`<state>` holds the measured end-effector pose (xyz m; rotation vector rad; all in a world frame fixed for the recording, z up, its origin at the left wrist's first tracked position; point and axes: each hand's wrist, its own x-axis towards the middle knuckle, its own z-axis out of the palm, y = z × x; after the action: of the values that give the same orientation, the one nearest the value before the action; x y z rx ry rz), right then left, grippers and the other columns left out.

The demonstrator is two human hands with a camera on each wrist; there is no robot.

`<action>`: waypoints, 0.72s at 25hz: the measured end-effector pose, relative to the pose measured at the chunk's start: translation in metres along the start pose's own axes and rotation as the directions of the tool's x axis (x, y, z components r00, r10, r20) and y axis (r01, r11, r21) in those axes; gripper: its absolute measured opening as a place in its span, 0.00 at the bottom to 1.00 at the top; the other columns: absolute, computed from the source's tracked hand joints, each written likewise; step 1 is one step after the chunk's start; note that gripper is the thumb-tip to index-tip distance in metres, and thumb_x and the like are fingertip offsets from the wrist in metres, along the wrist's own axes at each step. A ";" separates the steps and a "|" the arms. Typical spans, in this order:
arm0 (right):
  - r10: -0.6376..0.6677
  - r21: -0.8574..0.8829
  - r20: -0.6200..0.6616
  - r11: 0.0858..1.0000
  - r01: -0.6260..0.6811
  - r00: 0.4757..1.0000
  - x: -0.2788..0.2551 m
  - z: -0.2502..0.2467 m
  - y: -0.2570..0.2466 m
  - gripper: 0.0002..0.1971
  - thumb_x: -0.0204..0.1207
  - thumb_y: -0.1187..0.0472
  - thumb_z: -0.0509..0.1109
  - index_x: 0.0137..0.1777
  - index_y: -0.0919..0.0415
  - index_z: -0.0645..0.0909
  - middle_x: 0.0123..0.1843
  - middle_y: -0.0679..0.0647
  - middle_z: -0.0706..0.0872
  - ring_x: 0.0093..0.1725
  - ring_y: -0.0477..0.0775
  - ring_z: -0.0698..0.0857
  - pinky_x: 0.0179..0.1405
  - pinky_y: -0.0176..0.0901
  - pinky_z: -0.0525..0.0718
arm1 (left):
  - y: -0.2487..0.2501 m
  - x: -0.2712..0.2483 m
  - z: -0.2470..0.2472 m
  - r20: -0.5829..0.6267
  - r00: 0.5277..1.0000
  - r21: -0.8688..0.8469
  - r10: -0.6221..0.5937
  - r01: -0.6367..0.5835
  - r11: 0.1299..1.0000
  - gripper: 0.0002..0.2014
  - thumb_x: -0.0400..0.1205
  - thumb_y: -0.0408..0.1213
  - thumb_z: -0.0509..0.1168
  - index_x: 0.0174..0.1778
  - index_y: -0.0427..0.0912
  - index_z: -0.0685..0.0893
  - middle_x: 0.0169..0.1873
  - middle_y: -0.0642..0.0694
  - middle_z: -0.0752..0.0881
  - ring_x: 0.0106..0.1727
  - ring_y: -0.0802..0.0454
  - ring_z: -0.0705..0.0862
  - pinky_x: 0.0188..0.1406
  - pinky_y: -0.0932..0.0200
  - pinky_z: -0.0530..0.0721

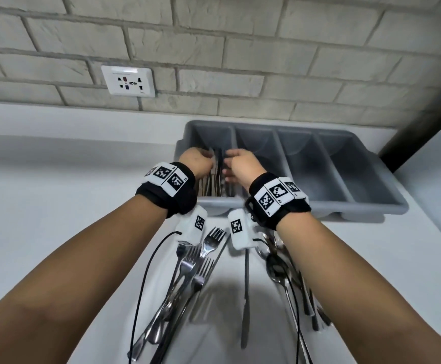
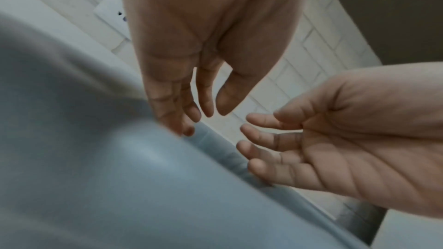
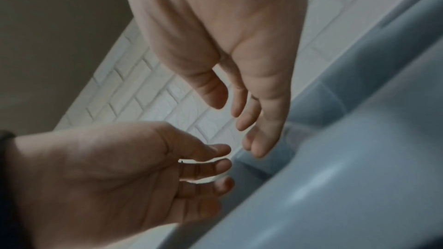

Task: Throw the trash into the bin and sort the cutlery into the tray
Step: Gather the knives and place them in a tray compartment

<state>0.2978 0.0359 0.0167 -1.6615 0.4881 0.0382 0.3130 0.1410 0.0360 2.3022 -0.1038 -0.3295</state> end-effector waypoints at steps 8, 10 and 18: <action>-0.083 -0.193 -0.028 0.978 0.076 0.996 -0.104 -0.112 0.053 0.10 0.78 0.69 0.62 0.45 0.53 0.78 0.40 0.55 0.82 0.34 0.52 0.81 0.28 0.37 0.79 | 0.031 -0.083 0.051 0.097 0.986 -0.163 0.134 -0.117 0.980 0.15 0.78 0.31 0.64 0.60 0.35 0.83 0.42 0.45 0.81 0.41 0.48 0.81 0.37 0.65 0.78; -0.120 -0.392 -0.067 0.916 0.084 0.991 -0.121 -0.136 0.073 0.08 0.78 0.67 0.63 0.51 0.57 0.80 0.46 0.56 0.83 0.40 0.51 0.80 0.38 0.38 0.78 | 0.031 -0.103 0.073 0.177 0.977 -0.130 0.122 -0.100 0.986 0.13 0.79 0.32 0.65 0.59 0.37 0.83 0.39 0.47 0.82 0.34 0.50 0.81 0.31 0.65 0.81; 0.254 -0.836 -0.088 0.506 -0.210 0.963 -0.163 -0.139 0.126 0.45 0.54 0.35 0.78 0.66 0.65 0.73 0.64 0.59 0.73 0.65 0.60 0.79 0.57 0.46 0.83 | 0.004 -0.138 0.128 0.124 0.986 0.560 -0.109 0.021 0.828 0.39 0.73 0.51 0.69 0.77 0.39 0.64 0.71 0.36 0.71 0.71 0.34 0.73 0.69 0.43 0.74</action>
<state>0.0723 -0.0576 -0.0297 -2.5369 0.7235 0.6119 0.1459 0.0719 -0.0169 2.8658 -0.2230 -0.5711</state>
